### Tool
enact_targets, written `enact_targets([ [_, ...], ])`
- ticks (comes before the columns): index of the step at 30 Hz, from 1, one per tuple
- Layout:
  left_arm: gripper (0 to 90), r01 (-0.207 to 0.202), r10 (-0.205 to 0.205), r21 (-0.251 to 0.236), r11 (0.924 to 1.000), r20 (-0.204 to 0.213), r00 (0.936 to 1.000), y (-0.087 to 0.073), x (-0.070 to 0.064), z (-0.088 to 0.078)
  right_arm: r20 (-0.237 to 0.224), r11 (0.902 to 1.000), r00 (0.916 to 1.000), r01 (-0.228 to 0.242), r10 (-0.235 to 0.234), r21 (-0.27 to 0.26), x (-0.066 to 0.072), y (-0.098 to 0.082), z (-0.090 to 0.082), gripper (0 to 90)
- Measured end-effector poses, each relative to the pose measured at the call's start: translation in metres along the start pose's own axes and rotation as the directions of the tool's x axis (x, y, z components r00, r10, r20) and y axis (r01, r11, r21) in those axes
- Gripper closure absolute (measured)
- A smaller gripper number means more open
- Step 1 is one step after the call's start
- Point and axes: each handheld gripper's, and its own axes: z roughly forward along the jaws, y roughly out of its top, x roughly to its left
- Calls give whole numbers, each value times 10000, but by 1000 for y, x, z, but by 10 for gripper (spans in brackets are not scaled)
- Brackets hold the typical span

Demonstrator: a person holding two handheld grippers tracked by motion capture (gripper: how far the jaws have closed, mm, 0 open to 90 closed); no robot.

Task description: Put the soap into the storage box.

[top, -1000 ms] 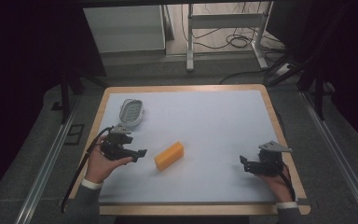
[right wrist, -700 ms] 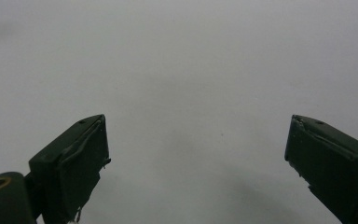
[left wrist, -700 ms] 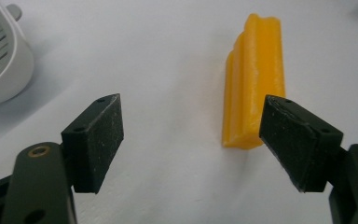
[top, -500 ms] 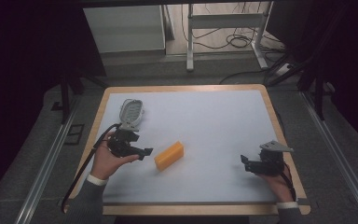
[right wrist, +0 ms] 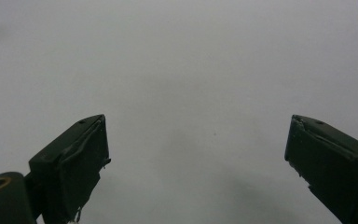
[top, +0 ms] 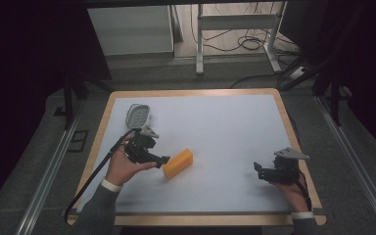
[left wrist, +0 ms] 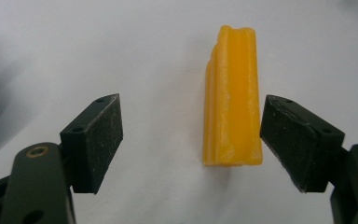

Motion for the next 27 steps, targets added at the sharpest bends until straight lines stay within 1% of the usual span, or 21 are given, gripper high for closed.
enact_targets([
  [2, 219, 30, -30, -4, 10000, 119, 9999, 2, -2, 3, 2, 10000, 10000, 8, -8, 21, 0, 0, 0, 63],
  [4, 218, -80, 80, 140, 9999, 45, 10000, 5, -4, 6, 2, 10000, 10000, -13, 13, 34, -1, -1, 1, 63],
  [10, 216, -285, 277, 456, 9986, 173, 9995, 11, -12, 19, 49, 9999, 10000, -44, 44, 112, -2, -2, 2, 62],
  [13, 218, -229, 215, 535, 9983, 266, 9994, 12, -13, 22, 36, 9999, 10000, -30, 30, 123, -2, -2, 2, 63],
  [14, 220, -199, 177, 617, 9979, 357, 9992, 13, -14, 26, 38, 9999, 10000, -31, 30, 139, -1, -2, 3, 63],
  [15, 221, -199, 177, 617, 9979, 357, 9992, 13, -14, 26, 38, 9999, 10000, -31, 30, 139, -1, -2, 3, 63],
  [17, 222, -163, 134, 717, 9973, 409, 9991, 13, -15, 31, 55, 9999, 10000, -14, 14, 159, -1, -2, 4, 63],
  [18, 222, -171, 136, 847, 9963, 418, 9990, 13, -16, 37, 52, 9998, 10000, -17, 16, 182, -1, -2, 4, 63],
  [19, 221, -171, 136, 847, 9963, 418, 9990, 13, -16, 37, 52, 9998, 10000, -17, 16, 182, -1, -2, 4, 63],
  [21, 221, -270, 246, 1069, 9939, 239, 9994, 14, -18, 41, 80, 9998, 10000, -28, 27, 191, -1, -2, 4, 63],
  [24, 221, -351, 310, 1280, 9912, 344, 9989, 18, -22, 49, 106, 9998, 9999, -35, 33, 210, -2, -3, 4, 63],
  [25, 221, -395, 354, 1370, 9898, 318, 9989, 19, -24, 52, 108, 9998, 9999, -41, 39, 214, -2, -3, 4, 63],
  [27, 227, -362, 310, 1435, 9890, 378, 9988, 21, -25, 57, 108, 9998, 9999, -49, 47, 199, -2, -3, 4, 63],
])
